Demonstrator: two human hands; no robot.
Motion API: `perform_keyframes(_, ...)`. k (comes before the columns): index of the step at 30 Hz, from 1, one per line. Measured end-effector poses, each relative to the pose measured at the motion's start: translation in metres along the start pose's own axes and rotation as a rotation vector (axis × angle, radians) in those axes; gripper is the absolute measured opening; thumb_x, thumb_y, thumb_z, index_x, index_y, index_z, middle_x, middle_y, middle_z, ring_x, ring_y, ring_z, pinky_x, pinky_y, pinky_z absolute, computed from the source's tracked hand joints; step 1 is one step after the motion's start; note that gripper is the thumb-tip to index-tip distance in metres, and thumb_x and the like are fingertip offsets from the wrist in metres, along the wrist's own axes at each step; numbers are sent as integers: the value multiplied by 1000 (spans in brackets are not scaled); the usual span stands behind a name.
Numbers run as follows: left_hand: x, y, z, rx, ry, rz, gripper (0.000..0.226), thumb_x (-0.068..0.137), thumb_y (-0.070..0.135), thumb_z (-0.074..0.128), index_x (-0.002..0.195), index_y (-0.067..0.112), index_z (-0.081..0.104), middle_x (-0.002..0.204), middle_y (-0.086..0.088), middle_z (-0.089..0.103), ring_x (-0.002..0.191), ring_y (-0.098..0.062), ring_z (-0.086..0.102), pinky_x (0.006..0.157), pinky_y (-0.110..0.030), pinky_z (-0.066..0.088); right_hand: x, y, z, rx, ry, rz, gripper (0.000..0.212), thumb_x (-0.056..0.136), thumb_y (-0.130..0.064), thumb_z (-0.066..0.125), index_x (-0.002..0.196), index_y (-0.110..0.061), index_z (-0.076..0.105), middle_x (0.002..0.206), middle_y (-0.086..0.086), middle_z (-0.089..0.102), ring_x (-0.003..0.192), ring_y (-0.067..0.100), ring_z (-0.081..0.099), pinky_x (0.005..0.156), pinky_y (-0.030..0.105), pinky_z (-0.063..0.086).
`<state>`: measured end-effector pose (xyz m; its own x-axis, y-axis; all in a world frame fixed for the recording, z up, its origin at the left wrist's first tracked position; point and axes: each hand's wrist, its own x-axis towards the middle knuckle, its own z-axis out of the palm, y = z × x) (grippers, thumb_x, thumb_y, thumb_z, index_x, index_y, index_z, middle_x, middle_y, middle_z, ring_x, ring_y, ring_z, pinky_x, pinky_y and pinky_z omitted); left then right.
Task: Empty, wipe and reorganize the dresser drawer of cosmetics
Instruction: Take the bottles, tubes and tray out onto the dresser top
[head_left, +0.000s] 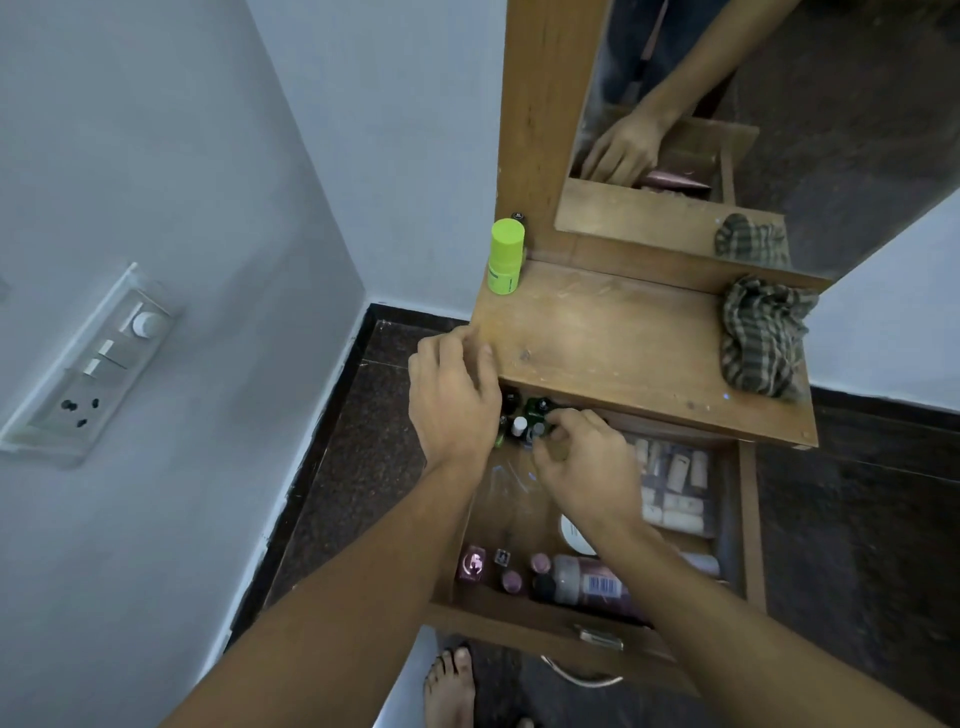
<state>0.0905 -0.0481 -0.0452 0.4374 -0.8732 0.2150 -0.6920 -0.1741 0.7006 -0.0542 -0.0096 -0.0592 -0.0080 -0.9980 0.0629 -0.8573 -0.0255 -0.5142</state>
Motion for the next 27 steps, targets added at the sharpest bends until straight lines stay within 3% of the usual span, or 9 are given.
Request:
perform_keyframes(4,-6,1,-2,14,2,-8,30,100,35,55,121,15,63,114,-1,60,103,-18,53,82,-37,51,8,-9,7,-38,-52,38,21,87,-33,69,105,-22,72,96,-3,68,85,27,68,66,37,55)
perform_keyframes(9,-9,2,-4,10,0,10,29,101,36,55,120,15,63,113,-1,60,103,-17,53,79,-32,49,10,-7,9,-60,-62,35,14,88,-27,68,97,-19,74,95,2,68,86,34,68,66,38,53)
perform_keyframes(14,-11,3,-4,-2,8,20,28,102,34,56,122,15,64,114,-1,62,102,-17,54,78,-29,47,10,-15,-18,-89,-88,-24,15,87,-27,67,98,-22,76,95,-1,71,87,30,69,71,38,56)
perform_keyframes(21,1,4,-7,7,-31,-30,28,98,27,55,123,22,66,117,6,65,109,-15,55,81,-27,43,55,-67,-86,31,76,-82,7,78,-29,74,83,-26,76,78,-8,73,71,18,66,63,28,50)
perform_keyframes(27,21,10,-6,-32,-117,2,44,89,39,64,131,25,65,122,8,64,115,-17,54,88,-35,49,112,-96,-93,72,30,-46,10,82,-26,73,90,-26,79,81,-9,74,90,19,71,83,36,58)
